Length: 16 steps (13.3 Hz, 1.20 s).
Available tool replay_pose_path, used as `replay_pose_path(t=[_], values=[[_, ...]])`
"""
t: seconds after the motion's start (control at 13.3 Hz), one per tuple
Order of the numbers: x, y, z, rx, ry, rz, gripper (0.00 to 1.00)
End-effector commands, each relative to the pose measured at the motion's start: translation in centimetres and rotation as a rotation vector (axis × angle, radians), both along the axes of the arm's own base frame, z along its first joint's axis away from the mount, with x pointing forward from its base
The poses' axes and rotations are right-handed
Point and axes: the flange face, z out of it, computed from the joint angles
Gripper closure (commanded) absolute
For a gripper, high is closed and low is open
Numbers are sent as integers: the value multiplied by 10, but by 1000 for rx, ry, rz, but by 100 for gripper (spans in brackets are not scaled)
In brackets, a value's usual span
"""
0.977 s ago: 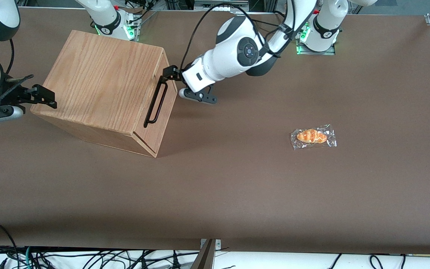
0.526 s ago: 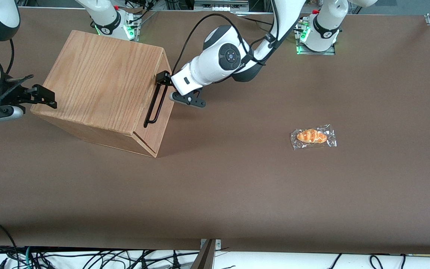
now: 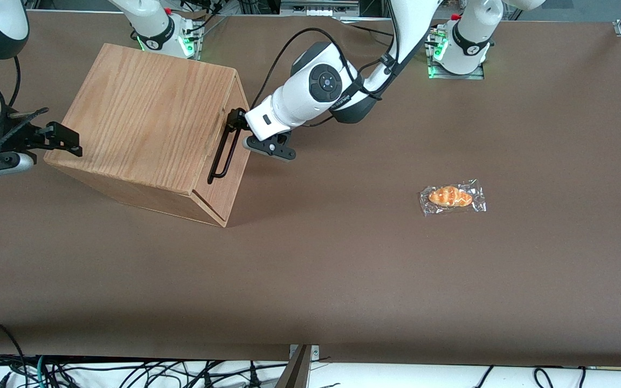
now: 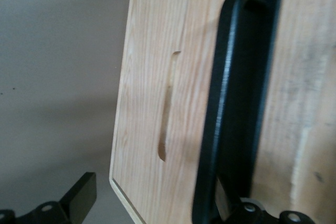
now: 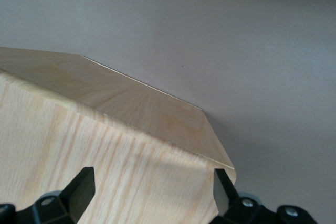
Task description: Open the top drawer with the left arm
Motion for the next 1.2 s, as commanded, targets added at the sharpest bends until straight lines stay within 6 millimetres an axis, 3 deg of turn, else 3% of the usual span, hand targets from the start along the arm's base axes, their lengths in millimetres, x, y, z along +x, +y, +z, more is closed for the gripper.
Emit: replay_pose_path(t=[0.0,0.6,0.9,1.13], values=[[4,-7,-1,11,-21,11,0],[13,5,-6,109,-97,-20,0],[28,22,-5,165,-114,-36,0],[48,46,-2,193,-93,-38,0]])
